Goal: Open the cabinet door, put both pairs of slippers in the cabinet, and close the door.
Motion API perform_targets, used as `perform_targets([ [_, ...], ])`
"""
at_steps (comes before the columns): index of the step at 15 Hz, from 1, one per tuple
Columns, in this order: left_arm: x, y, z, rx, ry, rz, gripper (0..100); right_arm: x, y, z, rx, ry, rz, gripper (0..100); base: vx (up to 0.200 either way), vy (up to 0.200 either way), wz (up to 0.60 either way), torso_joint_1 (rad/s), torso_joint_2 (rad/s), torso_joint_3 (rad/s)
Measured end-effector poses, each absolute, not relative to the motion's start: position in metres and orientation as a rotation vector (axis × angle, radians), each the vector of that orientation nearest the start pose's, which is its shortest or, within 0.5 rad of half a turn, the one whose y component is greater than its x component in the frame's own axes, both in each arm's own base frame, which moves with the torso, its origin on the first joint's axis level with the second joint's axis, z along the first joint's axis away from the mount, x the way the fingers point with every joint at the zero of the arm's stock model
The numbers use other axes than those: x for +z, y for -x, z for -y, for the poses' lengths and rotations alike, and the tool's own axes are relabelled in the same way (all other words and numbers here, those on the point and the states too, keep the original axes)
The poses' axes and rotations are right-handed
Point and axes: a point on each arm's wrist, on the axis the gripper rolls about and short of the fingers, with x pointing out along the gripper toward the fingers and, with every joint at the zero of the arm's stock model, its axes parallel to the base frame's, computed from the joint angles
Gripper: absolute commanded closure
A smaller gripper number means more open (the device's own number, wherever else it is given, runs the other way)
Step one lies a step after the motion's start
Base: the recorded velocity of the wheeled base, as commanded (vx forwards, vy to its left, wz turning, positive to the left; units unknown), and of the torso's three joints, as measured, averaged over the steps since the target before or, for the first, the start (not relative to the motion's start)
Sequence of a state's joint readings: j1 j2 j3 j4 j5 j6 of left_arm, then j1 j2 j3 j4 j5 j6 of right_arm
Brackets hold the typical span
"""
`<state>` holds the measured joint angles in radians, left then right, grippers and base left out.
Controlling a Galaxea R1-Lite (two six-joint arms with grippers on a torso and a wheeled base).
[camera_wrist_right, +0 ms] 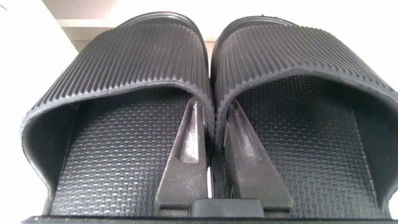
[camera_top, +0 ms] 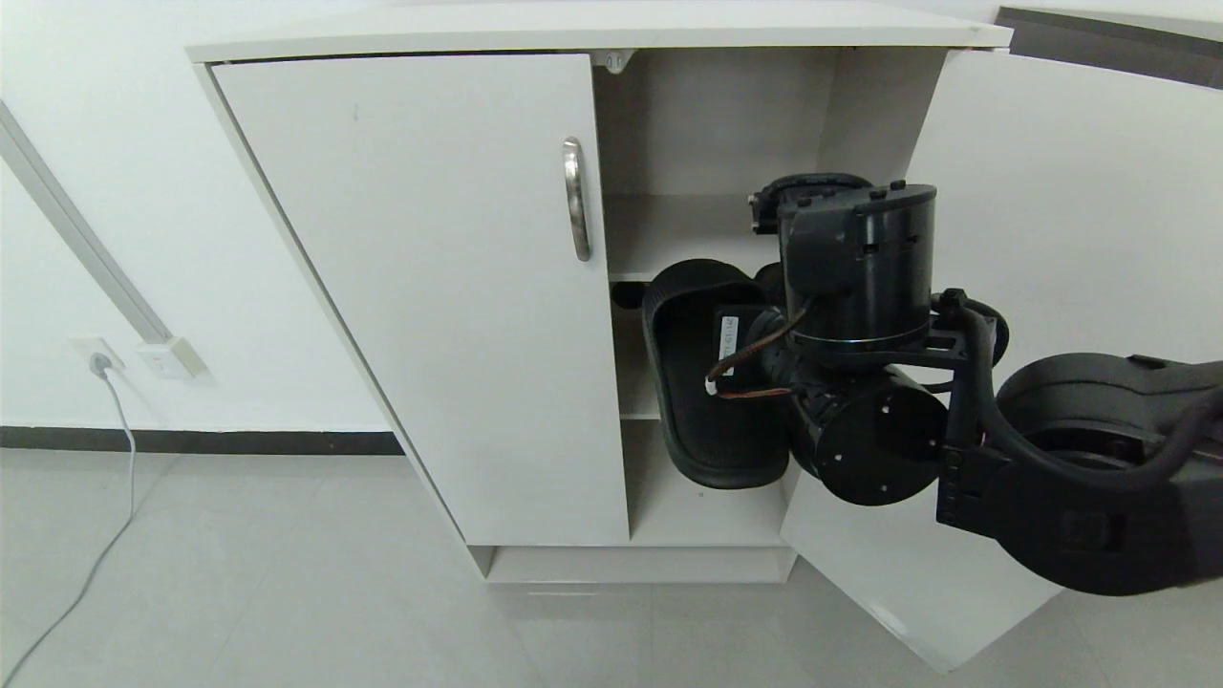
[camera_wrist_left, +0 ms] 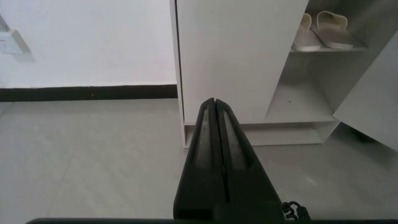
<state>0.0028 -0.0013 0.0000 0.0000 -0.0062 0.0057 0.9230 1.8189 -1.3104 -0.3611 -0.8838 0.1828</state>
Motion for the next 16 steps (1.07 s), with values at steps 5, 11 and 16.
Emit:
perform_targets([
  [5,0.0755,0.0229,0.0002,-0.003,-0.006,0.001,100,0.2593,-0.2306,-0.2743,0.028,-0.069,-0.090,100,0.200,0.000,0.00,-0.002,0.00,0.004],
  [11,0.0755,0.0229,0.0002,-0.004,-0.006,0.001,100,0.2596,-0.2317,-0.2755,0.028,-0.057,-0.089,100,0.200,0.000,0.00,0.007,0.01,0.002],
  [16,0.0755,0.0229,0.0002,-0.003,-0.006,0.001,100,0.2578,-0.2330,-0.2768,0.027,-0.052,-0.091,100,0.120,0.000,0.00,0.001,0.00,0.003],
])
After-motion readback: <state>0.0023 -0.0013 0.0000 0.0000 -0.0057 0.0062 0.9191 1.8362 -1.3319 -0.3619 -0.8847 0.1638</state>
